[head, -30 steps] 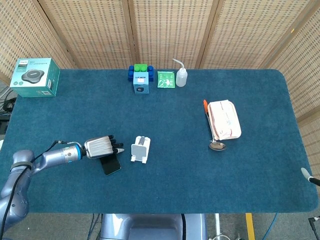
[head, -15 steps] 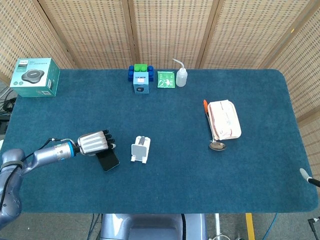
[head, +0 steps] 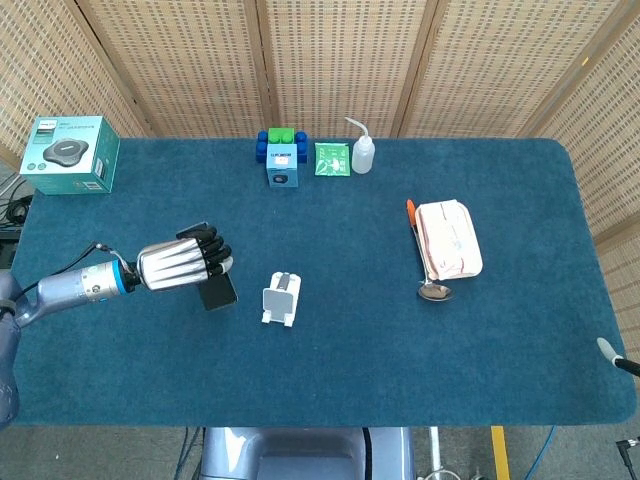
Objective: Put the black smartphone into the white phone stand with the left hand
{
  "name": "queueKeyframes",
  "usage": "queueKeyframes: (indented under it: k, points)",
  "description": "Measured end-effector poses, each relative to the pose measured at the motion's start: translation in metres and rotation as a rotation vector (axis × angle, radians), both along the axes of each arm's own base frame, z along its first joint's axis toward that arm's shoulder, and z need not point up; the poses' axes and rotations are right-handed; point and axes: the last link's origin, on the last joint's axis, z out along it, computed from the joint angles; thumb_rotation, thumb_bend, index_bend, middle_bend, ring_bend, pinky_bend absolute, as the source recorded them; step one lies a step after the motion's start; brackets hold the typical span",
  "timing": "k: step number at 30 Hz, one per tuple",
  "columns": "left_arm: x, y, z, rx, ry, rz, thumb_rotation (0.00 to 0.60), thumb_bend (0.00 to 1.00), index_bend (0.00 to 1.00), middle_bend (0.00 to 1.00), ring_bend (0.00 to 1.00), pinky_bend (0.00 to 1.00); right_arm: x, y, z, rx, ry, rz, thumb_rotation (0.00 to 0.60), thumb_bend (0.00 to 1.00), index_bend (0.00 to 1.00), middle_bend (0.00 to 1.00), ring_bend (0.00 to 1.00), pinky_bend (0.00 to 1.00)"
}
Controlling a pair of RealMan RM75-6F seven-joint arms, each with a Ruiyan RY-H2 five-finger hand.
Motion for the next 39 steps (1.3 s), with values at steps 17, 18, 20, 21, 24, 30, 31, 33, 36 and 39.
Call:
queueKeyframes:
  k: [17,18,20,21,24,30,31,33,36,39]
  points:
    - [0.059,-0.035,-0.052,0.227,0.116,-0.363,0.600,0.06,0.45,0.37,0.46,0.40,-0.003,0.002,0.002,0.011,-0.039,0.005,0.600,0.26,0.00,0.00,0.00,0.00]
    - [0.061,-0.038,-0.054,0.226,0.128,-0.370,0.600,0.06,0.44,0.37,0.46,0.40,-0.004,0.002,0.003,0.010,-0.042,0.005,0.600,0.26,0.00,0.00,0.00,0.00]
    - [0.065,-0.040,-0.059,0.232,0.162,-0.388,0.600,0.06,0.45,0.37,0.46,0.40,-0.005,0.003,0.004,0.008,-0.048,0.005,0.600,0.26,0.00,0.00,0.00,0.00]
    - [0.067,-0.041,-0.061,0.237,0.180,-0.396,0.600,0.06,0.44,0.37,0.46,0.40,-0.005,0.003,0.005,0.008,-0.050,0.005,0.600,0.26,0.00,0.00,0.00,0.00]
    - [0.073,-0.041,-0.065,0.252,0.210,-0.416,0.600,0.06,0.45,0.37,0.46,0.40,-0.005,0.004,0.006,0.008,-0.054,0.006,0.600,0.26,0.00,0.00,0.00,0.00]
    - [0.086,-0.044,-0.076,0.291,0.223,-0.448,0.600,0.06,0.45,0.37,0.46,0.40,-0.006,0.005,0.008,0.006,-0.065,0.007,0.600,0.26,0.00,0.00,0.00,0.00]
    - [0.087,-0.046,-0.078,0.295,0.230,-0.454,0.600,0.06,0.45,0.37,0.46,0.40,-0.007,0.006,0.009,0.005,-0.067,0.007,0.600,0.26,0.00,0.00,0.00,0.00]
    - [0.089,-0.048,-0.083,0.295,0.241,-0.459,0.600,0.06,0.45,0.37,0.46,0.40,-0.007,0.006,0.009,0.004,-0.071,0.006,0.600,0.26,0.00,0.00,0.00,0.00]
    - [0.091,-0.051,-0.090,0.295,0.259,-0.465,0.600,0.06,0.45,0.37,0.46,0.40,-0.008,0.007,0.011,0.001,-0.081,0.006,0.600,0.26,0.00,0.00,0.00,0.00]
    - [0.090,-0.055,-0.101,0.301,0.288,-0.475,0.600,0.06,0.45,0.37,0.46,0.40,-0.009,0.008,0.013,-0.003,-0.094,0.007,0.600,0.26,0.00,0.00,0.00,0.00]
